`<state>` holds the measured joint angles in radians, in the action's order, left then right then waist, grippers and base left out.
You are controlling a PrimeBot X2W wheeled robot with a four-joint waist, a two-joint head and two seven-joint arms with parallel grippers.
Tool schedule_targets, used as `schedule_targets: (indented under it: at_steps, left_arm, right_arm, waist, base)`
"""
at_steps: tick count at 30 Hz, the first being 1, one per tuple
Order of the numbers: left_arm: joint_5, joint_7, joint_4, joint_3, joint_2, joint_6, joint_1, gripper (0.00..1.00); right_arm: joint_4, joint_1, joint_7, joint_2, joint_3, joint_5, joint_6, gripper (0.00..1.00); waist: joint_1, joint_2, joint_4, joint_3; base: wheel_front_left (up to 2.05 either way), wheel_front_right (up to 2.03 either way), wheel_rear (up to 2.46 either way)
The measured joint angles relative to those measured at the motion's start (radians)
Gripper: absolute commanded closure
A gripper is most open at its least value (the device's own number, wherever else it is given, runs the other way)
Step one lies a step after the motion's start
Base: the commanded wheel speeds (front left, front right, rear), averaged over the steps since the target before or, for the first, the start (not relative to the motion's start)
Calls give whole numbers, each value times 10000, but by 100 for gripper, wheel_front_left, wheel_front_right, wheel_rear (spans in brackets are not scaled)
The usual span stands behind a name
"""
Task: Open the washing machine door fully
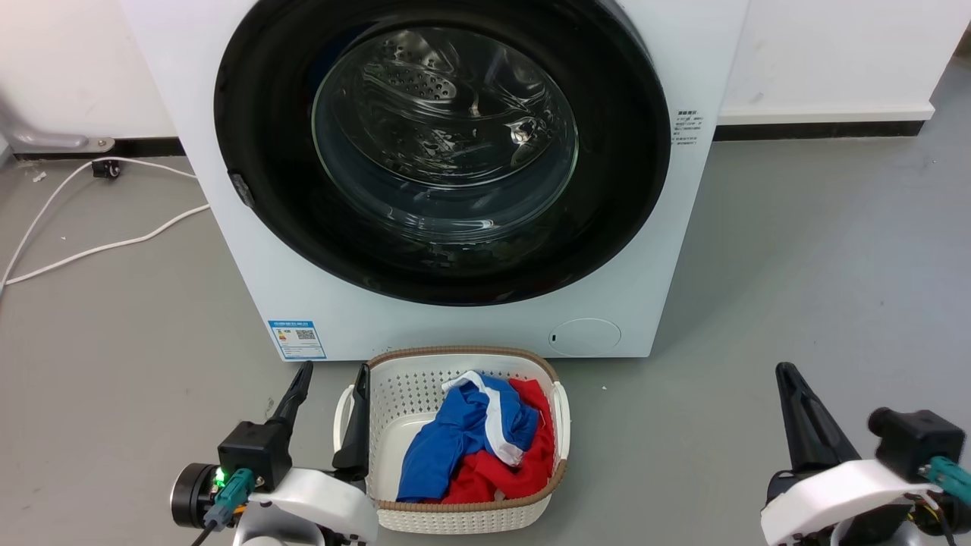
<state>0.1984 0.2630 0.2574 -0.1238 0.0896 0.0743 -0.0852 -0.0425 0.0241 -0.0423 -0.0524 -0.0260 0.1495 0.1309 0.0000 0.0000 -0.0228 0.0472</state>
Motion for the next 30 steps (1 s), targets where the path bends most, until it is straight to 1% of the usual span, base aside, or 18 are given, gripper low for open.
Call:
schedule_targets:
  at_steps: [3,4,5,8,9,11,12,14,15,17,18,21,24,27,30]
  left_arm:
    - [4,0,-6,12,2,-15,0,0]
    - [17,0,-15,19,0,-36,0,0]
    - [38,0,-23,19,2,-38,0,0]
    - [73,0,-21,19,-2,-38,-12,0]
    - [75,0,-19,23,-8,-38,-23,0]
    - [92,0,-13,33,-21,-40,-35,0]
    - [98,0,-13,29,-25,-42,-35,0]
    - [104,0,-13,25,-38,-46,-35,0]
    - [105,0,-17,23,-52,-54,-36,0]
    - [125,0,-42,23,-69,-73,-37,0]
    - [151,0,-56,25,-77,-82,-38,0]
    - [159,0,-107,44,-94,-86,-40,0]
    - [151,0,-150,13,-121,-84,-81,0]
    - [98,0,-251,-6,-134,-82,-222,0]
    - [67,0,-320,-31,-161,-56,-394,0]
  right_arm:
    - [-159,-6,-44,0,-94,1156,-2,100]
    - [-249,-15,-42,6,-140,1722,0,100]
    - [-389,-36,-13,6,-209,2585,-2,100]
    - [-842,-175,82,8,-430,4567,-2,100]
    - [-970,-276,151,6,-510,5016,-2,100]
    - [-1239,-459,274,4,-627,6360,-2,100]
    - [-1381,-534,347,15,-719,6776,-2,100]
    - [-1737,-781,527,17,-1041,8182,-2,100]
    - [-1918,-924,527,21,-1260,8567,-2,100]
    - [-2188,-1260,518,15,-1751,8728,-2,100]
    - [-2330,-1456,556,10,-1979,9049,-2,100]
    - [-2775,-2101,899,23,-2683,9566,-2,100]
    - [-3407,-2824,1338,-121,-3452,10101,-2,100]
    - [-4161,-3685,1873,-466,-4084,10535,-4,100]
    - [-4987,-4670,2522,-848,-4483,10797,-2,100]
  waist:
    - [0,0,-17,-24]
    - [0,0,-22,-34]
    - [0,0,-24,-46]
    - [0,0,-7,-74]
    - [0,0,1,-83]
    - [0,0,12,-96]
    - [0,0,16,-101]
    - [0,0,30,-115]
    - [0,0,40,-125]
    - [0,0,64,-157]
    - [0,0,73,-179]
    - [0,0,82,-260]
    - [0,0,126,-388]
    - [0,0,194,-582]
    - [1,0,289,-859]
  base:
    - [0,0,0]
    - [0,0,0]
    - [0,0,0]
    - [0,0,0]
    - [0,0,0]
    - [0,0,0]
    - [0,0,0]
    - [0,0,0]
    - [0,0,0]
    - [0,0,0]
    - [0,0,0]
    - [0,0,0]
    - [0,0,0]
    - [0,0,0]
    - [0,0,0]
